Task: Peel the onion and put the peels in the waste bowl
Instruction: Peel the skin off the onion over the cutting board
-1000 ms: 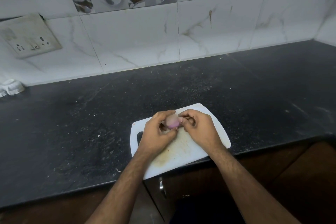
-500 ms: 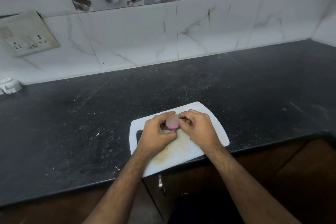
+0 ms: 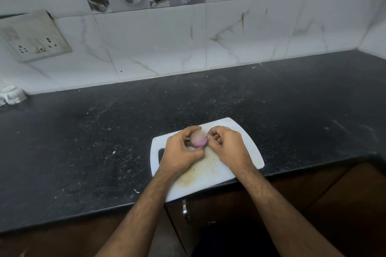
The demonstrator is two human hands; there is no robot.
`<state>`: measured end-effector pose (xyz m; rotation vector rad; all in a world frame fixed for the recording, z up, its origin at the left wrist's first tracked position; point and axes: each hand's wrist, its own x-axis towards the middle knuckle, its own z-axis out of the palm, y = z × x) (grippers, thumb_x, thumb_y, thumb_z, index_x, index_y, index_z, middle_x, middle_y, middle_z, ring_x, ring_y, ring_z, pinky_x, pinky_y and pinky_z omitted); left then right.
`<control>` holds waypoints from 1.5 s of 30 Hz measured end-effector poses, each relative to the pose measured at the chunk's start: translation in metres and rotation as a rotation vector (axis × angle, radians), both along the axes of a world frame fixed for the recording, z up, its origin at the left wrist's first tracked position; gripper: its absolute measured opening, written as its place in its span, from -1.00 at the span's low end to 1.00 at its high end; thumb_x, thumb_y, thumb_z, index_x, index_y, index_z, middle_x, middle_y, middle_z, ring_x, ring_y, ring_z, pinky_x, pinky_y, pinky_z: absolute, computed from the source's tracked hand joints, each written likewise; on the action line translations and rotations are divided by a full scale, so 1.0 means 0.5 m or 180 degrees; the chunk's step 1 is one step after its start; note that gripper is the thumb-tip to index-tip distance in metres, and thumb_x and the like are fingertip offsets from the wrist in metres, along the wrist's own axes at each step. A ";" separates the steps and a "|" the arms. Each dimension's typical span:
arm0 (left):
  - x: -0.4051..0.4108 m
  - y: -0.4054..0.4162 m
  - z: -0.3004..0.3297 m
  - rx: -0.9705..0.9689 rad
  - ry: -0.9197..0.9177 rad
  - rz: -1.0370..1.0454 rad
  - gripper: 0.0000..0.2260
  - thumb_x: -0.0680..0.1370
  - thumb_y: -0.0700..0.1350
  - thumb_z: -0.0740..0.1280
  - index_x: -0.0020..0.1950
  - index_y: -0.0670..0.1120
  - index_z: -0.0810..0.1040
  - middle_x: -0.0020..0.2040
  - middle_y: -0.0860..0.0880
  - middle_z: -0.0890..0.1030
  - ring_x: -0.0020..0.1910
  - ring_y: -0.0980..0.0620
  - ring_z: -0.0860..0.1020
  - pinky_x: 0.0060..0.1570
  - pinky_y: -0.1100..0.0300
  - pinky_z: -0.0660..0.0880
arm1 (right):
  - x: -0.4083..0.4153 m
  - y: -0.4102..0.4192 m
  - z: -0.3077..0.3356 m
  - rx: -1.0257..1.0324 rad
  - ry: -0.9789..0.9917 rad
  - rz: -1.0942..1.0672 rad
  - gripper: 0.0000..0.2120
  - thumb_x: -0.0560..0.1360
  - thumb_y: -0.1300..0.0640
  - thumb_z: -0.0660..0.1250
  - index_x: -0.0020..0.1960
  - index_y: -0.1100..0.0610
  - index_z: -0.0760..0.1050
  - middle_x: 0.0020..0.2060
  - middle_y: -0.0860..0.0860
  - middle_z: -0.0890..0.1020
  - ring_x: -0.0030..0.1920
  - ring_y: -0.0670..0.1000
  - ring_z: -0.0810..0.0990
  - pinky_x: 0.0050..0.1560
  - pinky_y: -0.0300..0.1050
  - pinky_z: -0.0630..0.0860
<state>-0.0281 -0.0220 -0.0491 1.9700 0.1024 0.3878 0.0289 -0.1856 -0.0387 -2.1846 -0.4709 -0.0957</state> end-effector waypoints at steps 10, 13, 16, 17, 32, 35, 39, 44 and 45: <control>0.004 0.006 0.001 0.0306 -0.0184 -0.0004 -0.49 0.41 -0.23 0.51 0.36 0.03 0.66 0.21 0.15 0.62 0.20 0.24 0.61 0.19 0.43 0.48 | 0.001 -0.003 -0.001 0.0428 -0.0234 -0.0022 -0.86 0.66 0.08 0.29 0.05 0.06 0.63 -0.16 -0.13 0.67 -0.20 -0.12 0.66 -0.25 -0.19 0.58; 0.004 0.006 -0.001 0.0274 -0.0222 -0.0056 -0.50 0.40 -0.27 0.51 0.32 0.03 0.66 0.18 0.13 0.63 0.16 0.24 0.62 0.15 0.44 0.49 | 0.000 0.000 0.003 0.0408 -0.0279 0.0325 -0.88 0.60 0.04 0.40 0.11 0.03 0.62 -0.04 -0.17 0.65 -0.15 -0.22 0.60 -0.15 -0.42 0.46; 0.004 0.003 -0.002 0.0250 -0.0250 -0.0075 -0.51 0.40 -0.33 0.55 0.27 0.02 0.66 0.17 0.10 0.63 0.13 0.23 0.62 0.11 0.43 0.50 | 0.007 0.003 -0.001 0.0399 -0.0211 0.0367 -0.93 0.55 0.10 0.48 -0.03 0.04 0.59 -0.10 -0.15 0.62 -0.20 -0.15 0.57 -0.16 -0.38 0.47; 0.004 0.002 -0.002 0.0189 -0.0253 -0.0086 -0.52 0.40 -0.33 0.56 0.25 0.02 0.65 0.16 0.09 0.63 0.12 0.22 0.63 0.10 0.42 0.51 | 0.009 0.002 -0.002 0.0464 -0.0186 0.0377 -0.92 0.55 0.13 0.48 -0.06 0.05 0.58 -0.13 -0.13 0.62 -0.20 -0.11 0.57 -0.17 -0.37 0.48; -0.001 0.003 0.004 -0.0041 -0.0252 -0.0109 -0.58 0.36 -0.37 0.60 0.10 -0.01 0.63 0.14 0.05 0.62 0.06 0.23 0.62 0.01 0.39 0.53 | 0.006 -0.002 0.004 0.0364 0.0302 -0.0124 -0.87 0.57 0.15 0.41 -0.15 0.04 0.54 -0.38 -0.12 0.54 -0.39 -0.14 0.46 -0.37 -0.08 0.59; -0.002 0.003 0.005 -0.0010 -0.0212 -0.0112 -0.58 0.35 -0.35 0.60 0.10 0.00 0.63 0.14 0.07 0.62 0.08 0.23 0.62 0.01 0.38 0.54 | 0.003 0.001 0.008 0.0311 0.0343 -0.0197 -0.83 0.54 0.19 0.43 -0.19 0.03 0.53 -0.39 -0.13 0.53 -0.39 -0.14 0.48 -0.38 -0.17 0.58; -0.002 0.007 0.001 -0.0282 -0.0202 -0.0045 -0.55 0.28 -0.25 0.56 0.11 0.04 0.63 0.14 0.06 0.65 0.10 0.09 0.65 0.04 0.26 0.59 | 0.006 0.003 0.006 0.0175 0.0361 -0.0232 -0.87 0.52 0.21 0.45 -0.17 0.07 0.55 -0.35 -0.11 0.57 -0.38 -0.15 0.48 -0.38 -0.20 0.56; -0.003 0.007 -0.001 -0.0650 -0.0290 0.0017 -0.54 0.32 -0.29 0.53 0.15 0.05 0.59 0.11 0.08 0.67 0.12 0.06 0.68 0.12 0.18 0.62 | 0.009 0.005 -0.002 0.0025 0.0222 -0.0239 -0.87 0.49 0.24 0.45 -0.19 0.13 0.54 -0.39 -0.09 0.52 -0.45 -0.15 0.37 -0.47 -0.36 0.34; -0.003 0.007 0.000 -0.0672 -0.0309 0.0043 -0.54 0.33 -0.29 0.52 0.16 0.04 0.58 0.10 0.08 0.67 0.12 0.07 0.68 0.12 0.19 0.62 | 0.010 0.005 -0.004 0.0019 0.0189 -0.0237 -0.87 0.49 0.24 0.46 -0.18 0.13 0.54 -0.38 -0.09 0.52 -0.45 -0.15 0.37 -0.46 -0.36 0.35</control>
